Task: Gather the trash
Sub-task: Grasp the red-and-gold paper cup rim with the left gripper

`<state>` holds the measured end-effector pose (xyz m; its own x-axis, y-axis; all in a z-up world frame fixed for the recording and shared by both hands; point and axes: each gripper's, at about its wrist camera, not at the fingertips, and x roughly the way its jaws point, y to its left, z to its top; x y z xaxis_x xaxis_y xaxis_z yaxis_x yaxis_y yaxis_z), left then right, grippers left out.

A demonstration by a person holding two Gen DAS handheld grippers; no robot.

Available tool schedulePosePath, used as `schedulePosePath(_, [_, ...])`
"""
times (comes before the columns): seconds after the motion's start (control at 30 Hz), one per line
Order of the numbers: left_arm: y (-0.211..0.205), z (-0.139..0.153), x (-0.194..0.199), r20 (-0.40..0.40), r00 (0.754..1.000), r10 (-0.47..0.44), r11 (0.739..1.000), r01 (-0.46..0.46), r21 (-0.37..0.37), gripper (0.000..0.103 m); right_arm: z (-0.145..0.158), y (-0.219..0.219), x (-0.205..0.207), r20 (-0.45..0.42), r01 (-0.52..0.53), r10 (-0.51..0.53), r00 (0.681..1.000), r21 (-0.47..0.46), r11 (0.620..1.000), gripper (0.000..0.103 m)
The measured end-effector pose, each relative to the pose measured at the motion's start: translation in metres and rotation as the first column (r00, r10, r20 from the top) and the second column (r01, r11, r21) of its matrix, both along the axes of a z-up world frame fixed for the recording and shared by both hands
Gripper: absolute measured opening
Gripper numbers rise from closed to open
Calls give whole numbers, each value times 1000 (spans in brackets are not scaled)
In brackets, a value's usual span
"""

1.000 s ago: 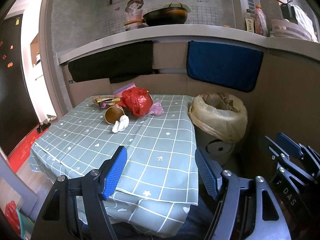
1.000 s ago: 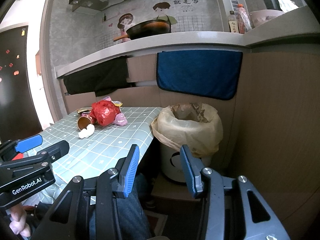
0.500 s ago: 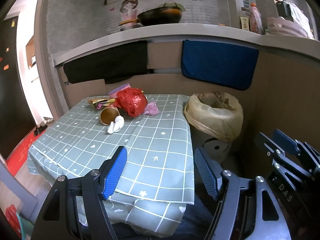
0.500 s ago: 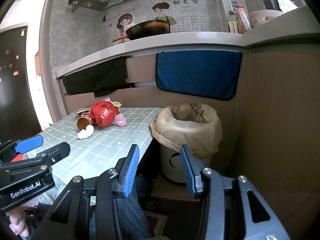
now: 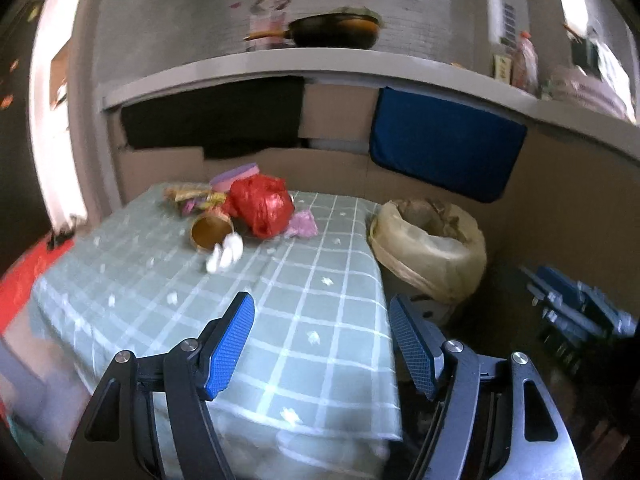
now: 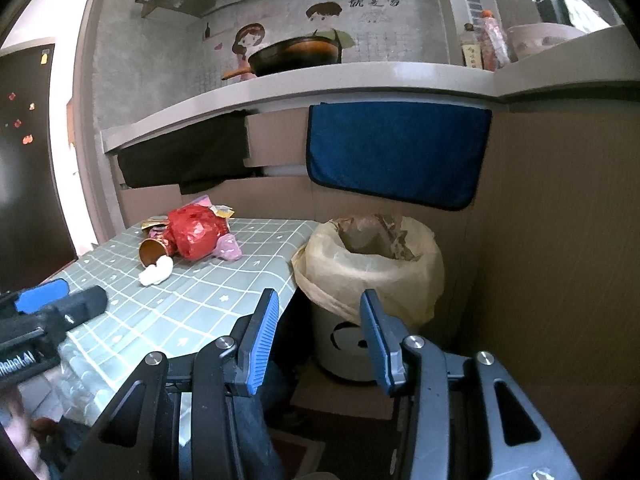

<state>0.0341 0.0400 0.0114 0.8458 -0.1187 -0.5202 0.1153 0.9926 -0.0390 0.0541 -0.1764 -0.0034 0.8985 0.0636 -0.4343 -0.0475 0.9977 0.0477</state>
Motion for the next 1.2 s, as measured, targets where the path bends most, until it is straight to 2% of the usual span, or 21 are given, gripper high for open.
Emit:
schedulePosePath(0.07, [16, 0, 24, -4, 1000, 6, 1000, -5, 3, 70, 1, 0, 23, -16, -23, 24, 1000, 21, 1000, 41])
schedulePosePath(0.23, [73, -3, 97, -20, 997, 68, 994, -70, -88, 69, 2, 16, 79, -35, -74, 75, 997, 46, 996, 41])
schedulePosePath(0.33, [104, -13, 144, -44, 999, 20, 994, -24, -106, 66, -2, 29, 108, -60, -93, 95, 994, 46, 995, 41])
schedulePosePath(0.4, [122, -22, 169, -69, 998, 10, 997, -15, -79, 66, -9, 37, 125, -81, -100, 103, 991, 40, 994, 41])
schedulePosePath(0.47, [137, -34, 189, -113, 993, 38, 998, -43, -37, 65, -16, 44, 138, -103, -106, 109, 989, 28, 994, 41])
schedulePosePath(0.57, [156, -53, 217, -172, 981, 87, 996, -88, 1, 59, -27, 56, 158, -145, -124, 123, 982, 6, 992, 41])
schedulePosePath(0.7, [168, -77, 248, -222, 969, 111, 994, -105, 36, 48, -40, 69, 176, -190, -139, 138, 972, 8, 990, 41])
schedulePosePath(0.77, [169, -90, 265, -276, 956, 100, 995, -93, 37, 40, -46, 76, 183, -212, -152, 149, 966, 3, 988, 41])
schedulePosePath(0.8, [170, -97, 274, -310, 946, 96, 995, -90, 32, 30, -48, 80, 188, -223, -165, 161, 961, 2, 986, 41])
schedulePosePath(0.83, [172, -101, 279, -333, 939, 92, 996, -91, 19, 19, -49, 83, 191, -232, -174, 169, 958, 1, 985, 41])
schedulePosePath(0.9, [177, -103, 284, -342, 935, 93, 994, -109, -26, 9, -52, 88, 200, -253, -190, 185, 950, 5, 982, 41])
schedulePosePath(1.07, [184, -90, 267, -270, 958, 97, 991, -117, -58, 6, -54, 103, 222, -260, -258, 254, 932, 20, 966, 41])
schedulePosePath(1.2, [186, -80, 252, -255, 963, 88, 988, -117, -104, 4, -62, 127, 247, -292, -393, 380, 878, 13, 919, 40])
